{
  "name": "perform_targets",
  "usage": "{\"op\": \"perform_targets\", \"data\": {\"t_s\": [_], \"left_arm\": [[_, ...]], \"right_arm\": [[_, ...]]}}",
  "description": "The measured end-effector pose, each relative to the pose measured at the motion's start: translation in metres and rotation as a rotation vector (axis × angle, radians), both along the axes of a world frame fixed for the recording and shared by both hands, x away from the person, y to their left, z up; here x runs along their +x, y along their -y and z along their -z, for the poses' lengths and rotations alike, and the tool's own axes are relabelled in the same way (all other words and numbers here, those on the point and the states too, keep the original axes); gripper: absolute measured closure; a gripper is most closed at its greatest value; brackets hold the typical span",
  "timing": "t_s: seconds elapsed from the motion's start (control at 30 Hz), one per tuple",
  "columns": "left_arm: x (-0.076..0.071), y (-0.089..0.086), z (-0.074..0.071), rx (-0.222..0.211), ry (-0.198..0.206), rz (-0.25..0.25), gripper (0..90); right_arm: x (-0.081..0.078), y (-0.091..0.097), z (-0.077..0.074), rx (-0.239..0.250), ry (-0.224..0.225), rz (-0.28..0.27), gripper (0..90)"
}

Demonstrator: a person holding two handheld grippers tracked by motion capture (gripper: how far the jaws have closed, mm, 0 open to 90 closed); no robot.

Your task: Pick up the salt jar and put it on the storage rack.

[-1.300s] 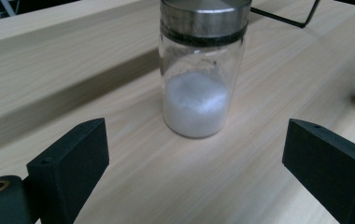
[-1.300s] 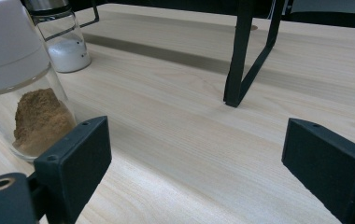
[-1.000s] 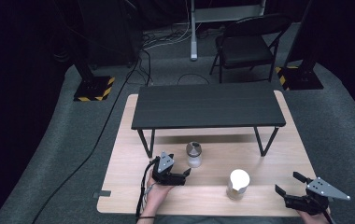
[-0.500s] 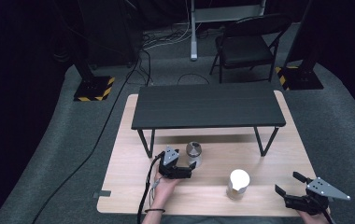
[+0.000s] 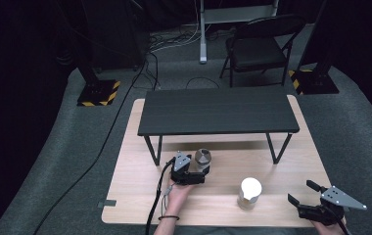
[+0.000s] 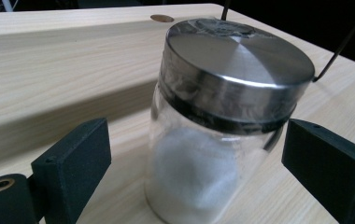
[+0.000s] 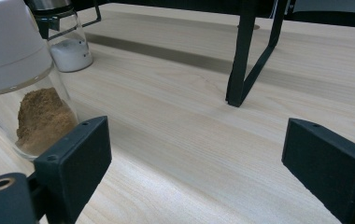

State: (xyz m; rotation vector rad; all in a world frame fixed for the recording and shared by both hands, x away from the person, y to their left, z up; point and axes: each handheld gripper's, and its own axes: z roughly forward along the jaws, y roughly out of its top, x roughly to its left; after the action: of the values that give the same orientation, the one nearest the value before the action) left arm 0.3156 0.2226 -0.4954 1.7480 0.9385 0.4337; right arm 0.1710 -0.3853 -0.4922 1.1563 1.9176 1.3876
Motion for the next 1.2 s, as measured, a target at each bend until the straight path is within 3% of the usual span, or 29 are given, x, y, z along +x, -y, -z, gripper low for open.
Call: {"op": "perform_targets", "data": {"t_s": [0.5, 0.57, 0.7, 0.87, 1.2], "left_arm": [[0.002, 0.008, 0.007, -0.007, 0.011, -0.016, 11.0], [0.003, 0.011, 0.004, 0.022, 0.015, -0.003, 11.5], [0.004, 0.014, 0.003, 0.034, 0.032, 0.006, 15.1], [0.006, 0.015, 0.002, 0.047, 0.038, 0.02, 27.1], [0.002, 0.018, -0.001, 0.071, 0.048, 0.013, 29.3]], "right_arm": [[0.0, 0.0, 0.0, 0.0, 0.0, -0.002, 6.7], [0.0, 0.0, 0.0, -0.001, -0.001, -0.003, 6.7], [0.001, 0.0, 0.0, -0.001, -0.001, -0.002, 6.7], [0.0, 0.001, 0.0, 0.001, -0.001, -0.001, 6.7], [0.0, 0.001, 0.0, 0.001, 0.0, 0.0, 6.7]]}}
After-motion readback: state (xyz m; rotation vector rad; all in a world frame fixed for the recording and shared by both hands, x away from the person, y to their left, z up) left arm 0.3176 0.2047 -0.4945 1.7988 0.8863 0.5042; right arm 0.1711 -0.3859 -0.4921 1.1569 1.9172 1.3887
